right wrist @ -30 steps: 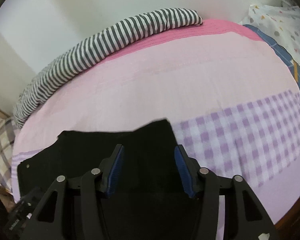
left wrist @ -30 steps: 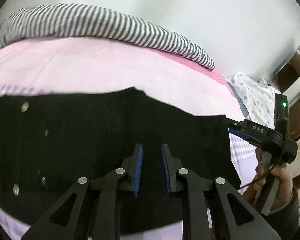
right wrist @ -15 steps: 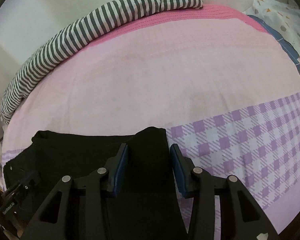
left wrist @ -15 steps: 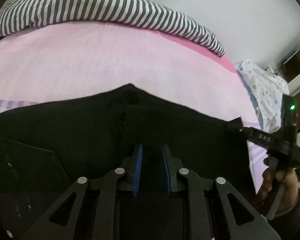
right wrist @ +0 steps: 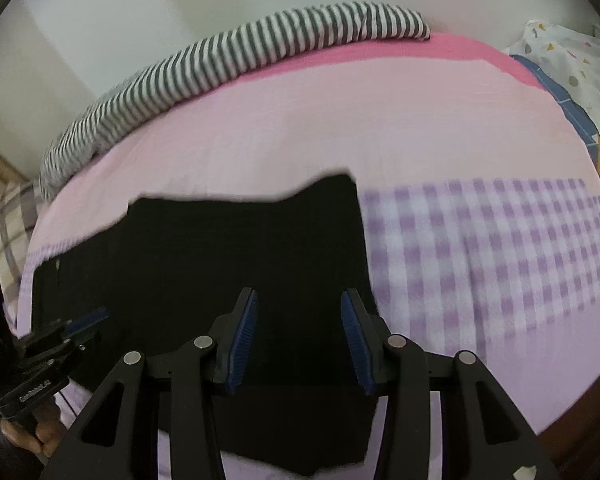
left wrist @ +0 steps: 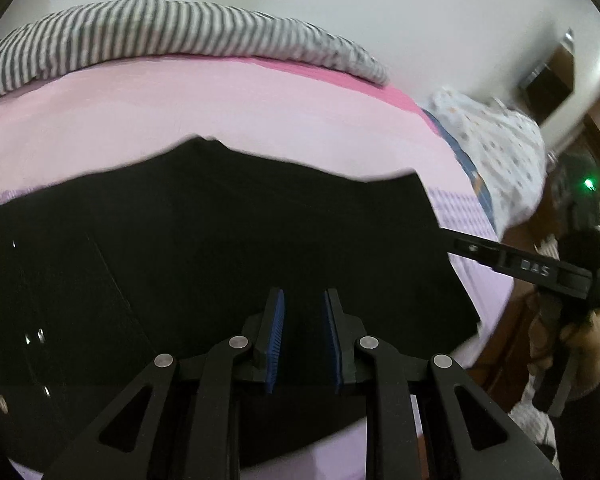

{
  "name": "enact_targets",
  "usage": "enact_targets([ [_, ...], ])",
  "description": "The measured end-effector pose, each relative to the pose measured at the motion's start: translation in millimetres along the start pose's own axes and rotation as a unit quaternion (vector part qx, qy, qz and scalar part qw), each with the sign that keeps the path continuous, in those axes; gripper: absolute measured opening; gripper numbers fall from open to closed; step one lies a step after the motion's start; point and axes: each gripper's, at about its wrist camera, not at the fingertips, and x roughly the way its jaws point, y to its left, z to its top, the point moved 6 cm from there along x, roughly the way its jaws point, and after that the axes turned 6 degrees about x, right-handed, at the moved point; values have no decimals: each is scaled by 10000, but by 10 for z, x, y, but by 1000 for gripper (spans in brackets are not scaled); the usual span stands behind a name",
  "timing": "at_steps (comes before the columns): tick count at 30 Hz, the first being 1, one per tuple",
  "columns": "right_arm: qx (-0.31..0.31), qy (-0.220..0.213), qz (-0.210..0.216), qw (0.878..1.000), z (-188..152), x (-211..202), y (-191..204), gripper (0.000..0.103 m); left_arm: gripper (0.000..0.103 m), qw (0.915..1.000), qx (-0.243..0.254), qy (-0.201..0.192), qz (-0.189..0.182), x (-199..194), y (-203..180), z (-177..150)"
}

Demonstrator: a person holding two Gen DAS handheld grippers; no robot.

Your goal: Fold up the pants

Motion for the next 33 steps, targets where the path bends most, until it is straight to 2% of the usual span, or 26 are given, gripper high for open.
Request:
enact_targets([
  [5, 21, 251, -34, 9997, -405, -71, -56, 41, 23, 9996, 107, 242, -103, -26, -106, -293],
  [9, -221, 255, -221, 9992, -631, -145, -24, 41, 23, 9990, -30, 434, -106, 4, -64, -486],
  [15, -426, 371, -518, 9971, -751, 1, -28, 44, 23, 9993, -86, 362, -68, 14, -28, -538],
  [22, -481, 373, -599, 9963, -752, 20, -16, 48, 23, 9991, -262, 292, -165, 4, 33, -525],
  [25, -389, 380, -458, 9975, -736, 50, 29, 60, 29, 9987, -443, 219, -136, -83, 99, -508],
  [26, -370, 365, -436, 9977, -732, 46, 43, 62, 36, 9984, -517, 171, -164, -129, 125, -502],
  [27, -393, 356, -445, 9976, -725, 42, 63, 62, 41, 9979, -612, 89, -201, -199, 164, -497],
  [31, -289, 250, -363, 9986, -660, -33, 107, 63, 47, 9928, -1099, -364, -309, -572, 408, -499],
  [33, -171, 133, -212, 9995, -607, -107, 142, 66, 51, 9863, -1487, -599, -390, -793, 598, -541],
])
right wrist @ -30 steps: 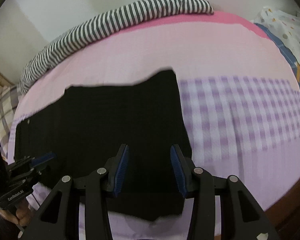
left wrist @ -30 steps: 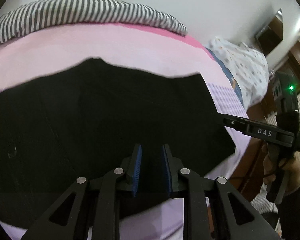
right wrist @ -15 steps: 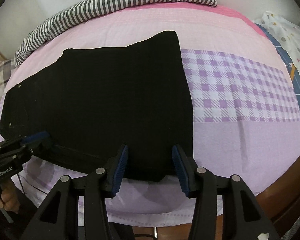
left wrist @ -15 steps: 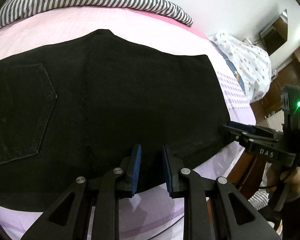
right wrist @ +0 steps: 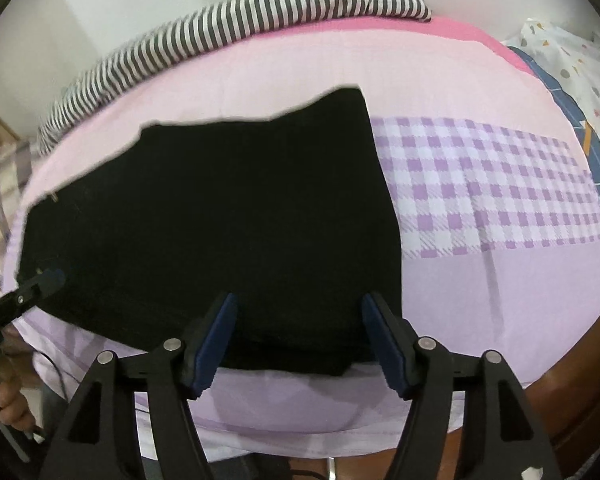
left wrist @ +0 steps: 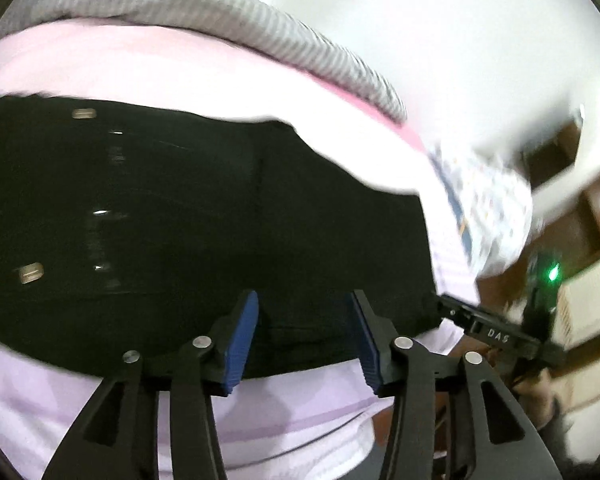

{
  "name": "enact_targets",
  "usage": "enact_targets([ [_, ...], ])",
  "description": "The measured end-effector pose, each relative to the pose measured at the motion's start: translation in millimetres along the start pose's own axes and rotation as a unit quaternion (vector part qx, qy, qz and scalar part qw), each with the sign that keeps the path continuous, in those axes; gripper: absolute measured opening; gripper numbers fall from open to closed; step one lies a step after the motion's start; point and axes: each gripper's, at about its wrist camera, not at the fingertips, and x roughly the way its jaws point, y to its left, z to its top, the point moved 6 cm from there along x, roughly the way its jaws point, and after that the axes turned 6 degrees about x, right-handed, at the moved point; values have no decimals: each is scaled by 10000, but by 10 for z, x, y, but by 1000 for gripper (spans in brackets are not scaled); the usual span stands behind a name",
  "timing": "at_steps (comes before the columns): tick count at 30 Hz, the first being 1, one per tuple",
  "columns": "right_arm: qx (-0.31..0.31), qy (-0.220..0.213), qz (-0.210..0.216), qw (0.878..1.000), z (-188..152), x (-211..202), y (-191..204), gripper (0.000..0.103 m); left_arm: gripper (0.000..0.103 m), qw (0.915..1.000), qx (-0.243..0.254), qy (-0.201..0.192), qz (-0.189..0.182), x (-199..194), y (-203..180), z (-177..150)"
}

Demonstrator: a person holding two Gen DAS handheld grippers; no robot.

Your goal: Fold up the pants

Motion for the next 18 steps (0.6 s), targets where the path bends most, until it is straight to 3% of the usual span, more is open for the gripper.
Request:
enact_targets([
  [5, 142, -190, 395, 9989, 112, -132, 170, 72, 57, 9932, -987, -562, -240, -569, 493, -45],
  [10, 30, -178, 711, 9973, 139, -108, 490, 74, 59, 9690, -2148, -1177, -329, -1051, 1106, -187],
  [12, -18, -144, 792, 9968, 136, -72, 609, 74, 60, 9603, -2424, -1353, -284, -1163, 1278, -248],
  [18, -125, -60, 925, 9956, 109, -14, 840, 74, 64, 9456, -2916, -1438, -114, -1214, 1607, -380],
])
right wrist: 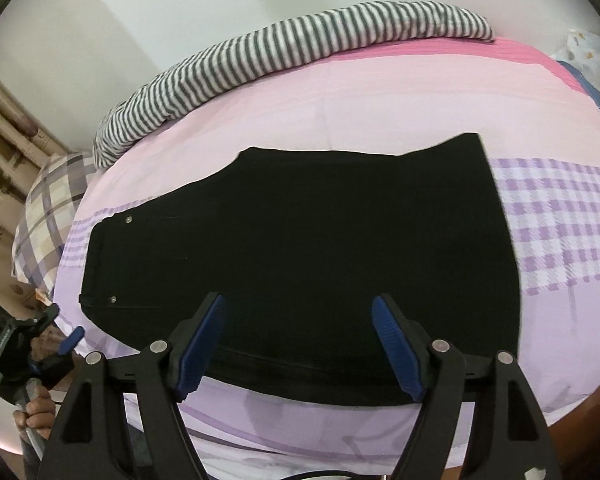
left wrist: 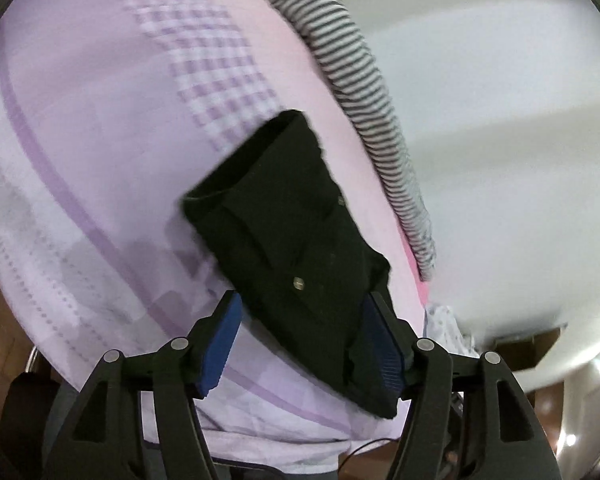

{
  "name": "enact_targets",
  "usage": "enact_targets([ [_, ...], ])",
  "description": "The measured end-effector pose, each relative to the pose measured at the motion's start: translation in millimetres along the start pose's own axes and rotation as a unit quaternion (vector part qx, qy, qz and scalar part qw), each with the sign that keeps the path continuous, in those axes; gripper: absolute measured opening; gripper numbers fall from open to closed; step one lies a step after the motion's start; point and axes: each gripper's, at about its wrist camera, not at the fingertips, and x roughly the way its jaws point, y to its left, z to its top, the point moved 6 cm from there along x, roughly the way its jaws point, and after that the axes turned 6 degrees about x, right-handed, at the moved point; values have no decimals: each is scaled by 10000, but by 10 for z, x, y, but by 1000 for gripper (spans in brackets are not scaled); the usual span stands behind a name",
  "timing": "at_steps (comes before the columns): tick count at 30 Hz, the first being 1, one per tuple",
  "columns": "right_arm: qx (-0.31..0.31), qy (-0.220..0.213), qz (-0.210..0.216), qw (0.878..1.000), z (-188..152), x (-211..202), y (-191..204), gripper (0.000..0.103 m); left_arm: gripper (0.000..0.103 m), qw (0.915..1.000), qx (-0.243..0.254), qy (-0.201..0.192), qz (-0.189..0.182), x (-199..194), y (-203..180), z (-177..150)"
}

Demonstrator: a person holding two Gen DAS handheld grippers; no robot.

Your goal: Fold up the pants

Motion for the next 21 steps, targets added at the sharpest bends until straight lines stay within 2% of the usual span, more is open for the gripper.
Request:
enact_targets([
  [9, 35, 82, 3, 10000, -5, 73, 78, 74, 64, 9979, -597, -206, 169, 17, 405, 134],
  [21, 70, 35, -22, 10000, 49, 110, 117, 74, 64, 9973, -684, -241, 87, 184, 515, 236],
])
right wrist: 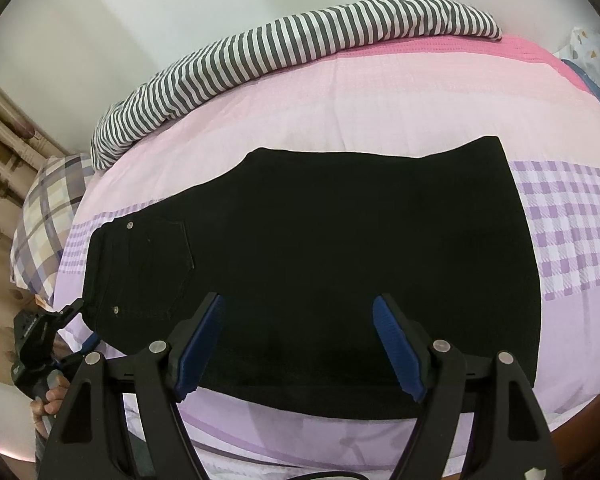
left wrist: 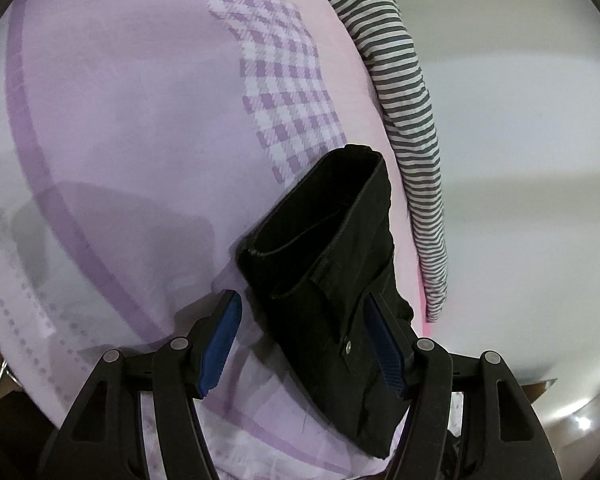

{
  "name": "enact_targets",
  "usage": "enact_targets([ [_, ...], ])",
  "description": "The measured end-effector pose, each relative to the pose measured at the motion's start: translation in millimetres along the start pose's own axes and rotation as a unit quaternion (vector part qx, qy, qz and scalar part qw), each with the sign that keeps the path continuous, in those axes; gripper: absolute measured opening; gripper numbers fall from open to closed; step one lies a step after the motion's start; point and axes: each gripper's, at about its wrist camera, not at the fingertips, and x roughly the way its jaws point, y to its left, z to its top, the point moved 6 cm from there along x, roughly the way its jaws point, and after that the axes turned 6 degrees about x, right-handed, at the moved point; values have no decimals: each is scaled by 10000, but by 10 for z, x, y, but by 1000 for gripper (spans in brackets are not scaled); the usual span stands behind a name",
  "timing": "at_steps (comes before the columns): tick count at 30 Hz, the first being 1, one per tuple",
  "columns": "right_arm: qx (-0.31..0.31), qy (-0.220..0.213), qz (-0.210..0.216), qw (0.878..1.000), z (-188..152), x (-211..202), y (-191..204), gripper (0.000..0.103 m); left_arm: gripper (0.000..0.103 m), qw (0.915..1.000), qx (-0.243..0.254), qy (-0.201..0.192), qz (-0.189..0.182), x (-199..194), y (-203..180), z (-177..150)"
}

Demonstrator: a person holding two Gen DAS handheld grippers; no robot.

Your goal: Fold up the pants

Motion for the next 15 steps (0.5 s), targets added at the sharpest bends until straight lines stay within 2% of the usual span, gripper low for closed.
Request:
enact_targets([
  [6, 60, 45, 5, 10000, 23, 60, 9, 74, 64, 9998, 128, -114, -44, 119, -89, 100],
  [10, 88, 23, 44, 9999, 33, 82, 32, 74, 63, 9990, 419, -115, 140, 184, -174, 102],
  [11, 93, 20, 61, 9999, 32, 84, 35, 74, 54, 9982, 544, -92, 242, 200, -193, 96],
  [12, 95, 12, 68, 9999, 31, 83, 38, 74, 38, 9968, 676, -78, 420, 212, -199, 87],
  [13, 99, -13, 76, 9999, 30, 73, 32, 74, 32, 9964, 692, -78, 491, 210, -195, 84],
  [15, 123, -59, 99, 9999, 30, 50, 20, 74, 26, 9975, 587, -87, 388, 190, -211, 90],
])
